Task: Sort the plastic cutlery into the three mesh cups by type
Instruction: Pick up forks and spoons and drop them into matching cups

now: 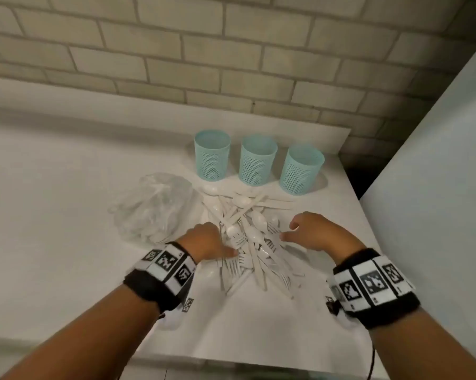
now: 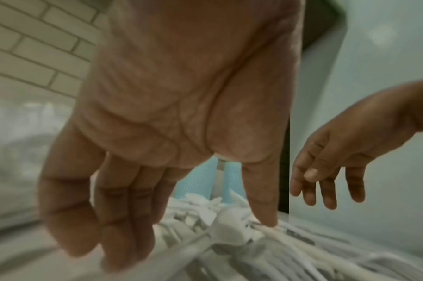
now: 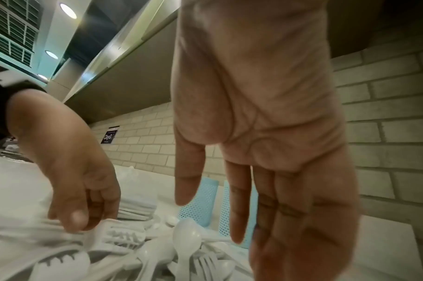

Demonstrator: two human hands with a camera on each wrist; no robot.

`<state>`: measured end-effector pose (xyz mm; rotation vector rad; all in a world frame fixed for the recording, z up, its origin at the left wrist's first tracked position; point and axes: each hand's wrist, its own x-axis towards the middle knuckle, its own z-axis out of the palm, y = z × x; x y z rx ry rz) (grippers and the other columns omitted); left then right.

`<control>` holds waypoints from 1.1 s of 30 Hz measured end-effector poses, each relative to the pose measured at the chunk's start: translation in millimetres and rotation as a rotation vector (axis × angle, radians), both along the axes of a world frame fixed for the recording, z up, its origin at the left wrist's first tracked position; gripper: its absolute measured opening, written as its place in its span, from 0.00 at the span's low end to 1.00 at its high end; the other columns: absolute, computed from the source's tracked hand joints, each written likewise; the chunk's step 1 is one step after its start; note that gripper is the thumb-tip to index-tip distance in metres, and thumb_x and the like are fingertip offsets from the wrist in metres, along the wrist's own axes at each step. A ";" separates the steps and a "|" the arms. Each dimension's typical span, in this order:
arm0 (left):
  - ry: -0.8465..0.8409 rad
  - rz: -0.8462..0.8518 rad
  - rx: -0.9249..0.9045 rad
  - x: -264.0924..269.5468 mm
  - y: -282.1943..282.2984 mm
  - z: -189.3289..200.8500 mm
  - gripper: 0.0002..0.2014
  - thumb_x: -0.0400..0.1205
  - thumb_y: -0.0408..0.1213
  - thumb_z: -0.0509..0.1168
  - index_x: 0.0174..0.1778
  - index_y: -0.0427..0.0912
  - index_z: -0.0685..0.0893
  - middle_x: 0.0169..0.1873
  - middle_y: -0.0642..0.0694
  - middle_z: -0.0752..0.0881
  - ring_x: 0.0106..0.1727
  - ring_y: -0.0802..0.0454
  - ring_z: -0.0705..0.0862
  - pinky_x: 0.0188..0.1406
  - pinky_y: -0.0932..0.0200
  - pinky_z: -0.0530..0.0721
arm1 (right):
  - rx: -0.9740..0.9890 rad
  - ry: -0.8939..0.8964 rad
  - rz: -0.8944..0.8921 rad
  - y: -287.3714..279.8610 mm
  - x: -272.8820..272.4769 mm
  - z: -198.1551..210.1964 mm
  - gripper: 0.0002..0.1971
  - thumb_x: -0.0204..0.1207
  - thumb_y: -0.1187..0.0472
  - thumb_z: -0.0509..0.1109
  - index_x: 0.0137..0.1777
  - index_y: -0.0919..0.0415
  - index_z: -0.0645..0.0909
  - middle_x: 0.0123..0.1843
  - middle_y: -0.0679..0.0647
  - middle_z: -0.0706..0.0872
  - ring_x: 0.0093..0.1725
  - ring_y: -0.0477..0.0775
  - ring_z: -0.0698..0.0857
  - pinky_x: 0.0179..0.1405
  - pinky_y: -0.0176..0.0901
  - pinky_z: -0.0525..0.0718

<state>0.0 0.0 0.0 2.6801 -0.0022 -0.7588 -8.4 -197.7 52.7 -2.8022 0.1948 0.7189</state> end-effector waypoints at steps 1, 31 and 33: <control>0.010 -0.004 -0.012 1.8 -3.6 -2.4 0.33 0.75 0.58 0.68 0.66 0.36 0.75 0.63 0.42 0.81 0.63 0.45 0.80 0.59 0.56 0.79 | -0.026 0.030 0.023 2.8 -0.2 1.6 0.23 0.80 0.47 0.64 0.65 0.66 0.77 0.59 0.57 0.82 0.52 0.56 0.80 0.49 0.43 0.77; 0.282 0.474 -0.667 31.6 -13.9 14.2 0.11 0.86 0.28 0.56 0.37 0.35 0.77 0.30 0.42 0.81 0.29 0.53 0.79 0.30 0.59 0.84 | 0.525 -0.076 -0.344 11.5 27.9 -22.4 0.04 0.80 0.66 0.62 0.47 0.63 0.78 0.35 0.56 0.86 0.30 0.51 0.82 0.36 0.41 0.81; 0.274 0.467 -0.691 30.8 -10.9 20.4 0.12 0.86 0.27 0.55 0.37 0.36 0.78 0.29 0.44 0.80 0.28 0.54 0.78 0.28 0.62 0.84 | 0.600 -0.076 -0.351 7.0 28.9 -15.3 0.04 0.81 0.66 0.63 0.46 0.63 0.78 0.35 0.56 0.87 0.32 0.51 0.84 0.44 0.47 0.84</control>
